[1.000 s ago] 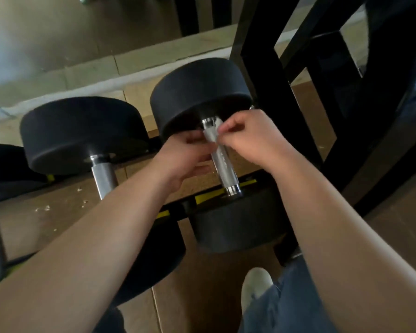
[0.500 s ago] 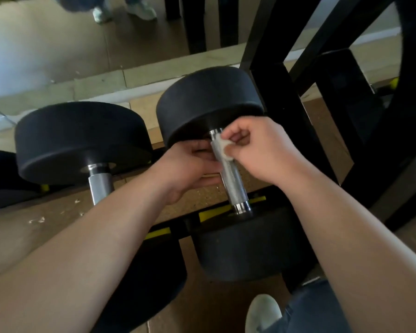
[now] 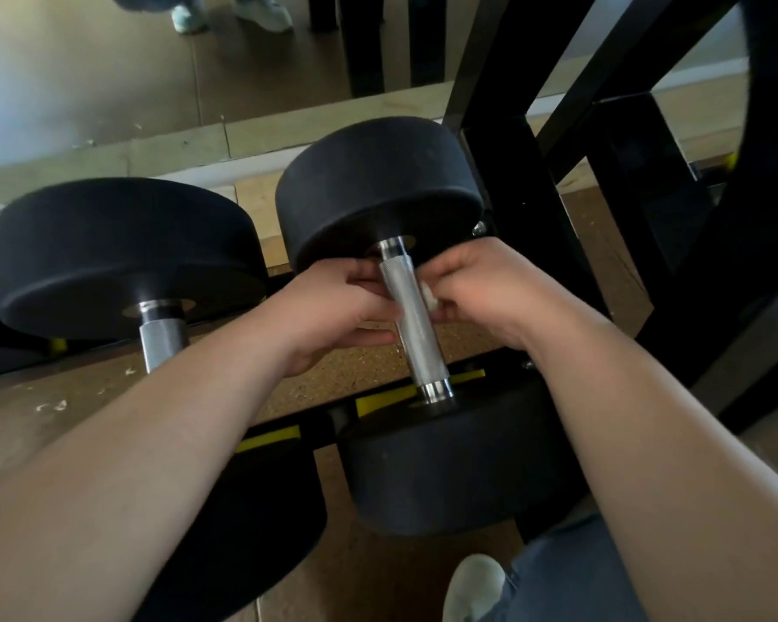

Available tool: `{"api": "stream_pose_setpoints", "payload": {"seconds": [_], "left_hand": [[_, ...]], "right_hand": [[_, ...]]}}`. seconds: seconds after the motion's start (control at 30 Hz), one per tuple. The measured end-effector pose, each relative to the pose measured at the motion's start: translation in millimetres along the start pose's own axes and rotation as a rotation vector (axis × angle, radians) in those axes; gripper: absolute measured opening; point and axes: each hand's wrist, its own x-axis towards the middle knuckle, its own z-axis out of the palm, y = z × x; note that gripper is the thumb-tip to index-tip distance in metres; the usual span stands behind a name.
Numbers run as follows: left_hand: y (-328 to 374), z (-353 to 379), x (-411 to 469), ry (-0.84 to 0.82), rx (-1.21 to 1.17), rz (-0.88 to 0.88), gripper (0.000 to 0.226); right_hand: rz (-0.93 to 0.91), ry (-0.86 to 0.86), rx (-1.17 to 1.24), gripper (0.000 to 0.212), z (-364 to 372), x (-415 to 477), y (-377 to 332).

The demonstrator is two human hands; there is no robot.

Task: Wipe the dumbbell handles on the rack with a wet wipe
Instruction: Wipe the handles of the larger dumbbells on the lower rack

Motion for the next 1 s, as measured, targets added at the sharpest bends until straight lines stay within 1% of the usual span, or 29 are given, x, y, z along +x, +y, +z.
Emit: {"api": "stream_pose_setpoints", "payload": {"seconds": [0.03,0.07,0.1,0.13,0.17,0.23,0.27,0.3,0.33,0.4,0.5,0.53,0.57,0.6,0.63,0.73,0.8,0.83,0.87,0.9,1.0], "left_hand": [[0.2,0.4,0.6,-0.009,0.033,-0.011,0.041],[0.5,1.0,1.4,-0.022,0.066,-0.023,0.042],[1.0,1.3,2.0,-0.039,0.085,-0.034,0.043],[0.8,0.6,3.0,-0.055,0.088,-0.043,0.045],[0.4,-0.3,2.8,-0.066,0.088,-0.052,0.046],[0.0,-1.1,2.2,-0.068,0.128,-0.074,0.048],[-0.2,-0.6,2.3,-0.070,0.160,-0.086,0.047],[-0.2,0.8,2.4,-0.077,0.178,-0.100,0.045],[-0.2,2.3,2.4,-0.090,0.167,-0.114,0.042],[0.9,5.0,2.0,-0.136,0.058,-0.145,0.037],[3.8,4.8,1.4,-0.157,-0.083,-0.165,0.035],[4.0,3.6,1.9,-0.142,-0.109,-0.157,0.036],[4.4,2.9,1.7,-0.132,-0.127,-0.146,0.036],[5.2,2.7,1.4,-0.134,-0.133,-0.138,0.036],[6.1,3.2,1.1,-0.139,-0.132,-0.135,0.036],[7.8,5.4,-0.1,-0.114,-0.151,-0.150,0.035],[8.1,5.3,-0.5,-0.080,-0.188,-0.167,0.035],[8.2,5.3,-1.2,-0.074,-0.192,-0.171,0.035],[8.5,5.6,-1.8,-0.075,-0.189,-0.174,0.034],[9.1,5.9,-2.0,-0.082,-0.179,-0.173,0.034],[9.5,6.0,-1.9,-0.109,-0.129,-0.157,0.033]], "right_hand": [[-0.007,-0.013,0.074,0.027,2.2,6.5,0.2],[-0.018,-0.045,0.080,0.028,2.6,10.4,1.2],[-0.024,-0.095,0.027,0.030,0.8,9.4,2.5],[-0.023,-0.155,-0.088,0.033,-3.2,5.6,3.3],[-0.017,-0.213,-0.256,0.033,-8.7,0.9,4.4],[0.018,-0.305,-0.565,0.026,-18.3,-9.3,7.4],[0.037,-0.326,-0.616,0.023,-19.5,-13.6,9.0],[0.045,-0.314,-0.581,0.021,-18.5,-17.4,8.7],[0.051,-0.276,-0.488,0.020,-15.9,-18.1,8.9],[0.078,-0.142,-0.194,0.022,-5.9,-9.8,9.2],[-0.022,0.058,0.097,0.025,4.5,12.9,8.7],[-0.046,0.079,0.194,0.023,4.5,17.7,8.0],[-0.062,0.059,0.266,0.019,2.5,19.1,6.7],[-0.078,0.003,0.283,0.018,-1.6,17.9,6.4],[-0.086,-0.083,0.233,0.019,-7.2,13.2,5.7],[-0.040,-0.319,-0.160,0.021,-24.3,-0.5,8.3],[0.031,-0.400,-0.381,0.017,-26.7,-7.7,10.2],[0.053,-0.399,-0.419,0.017,-25.7,-9.0,10.7],[0.060,-0.374,-0.392,0.017,-23.8,-8.5,11.3],[0.066,-0.323,-0.287,0.019,-20.9,-6.4,11.7],[0.023,-0.088,0.127,0.025,-7.1,7.9,6.9]]}}
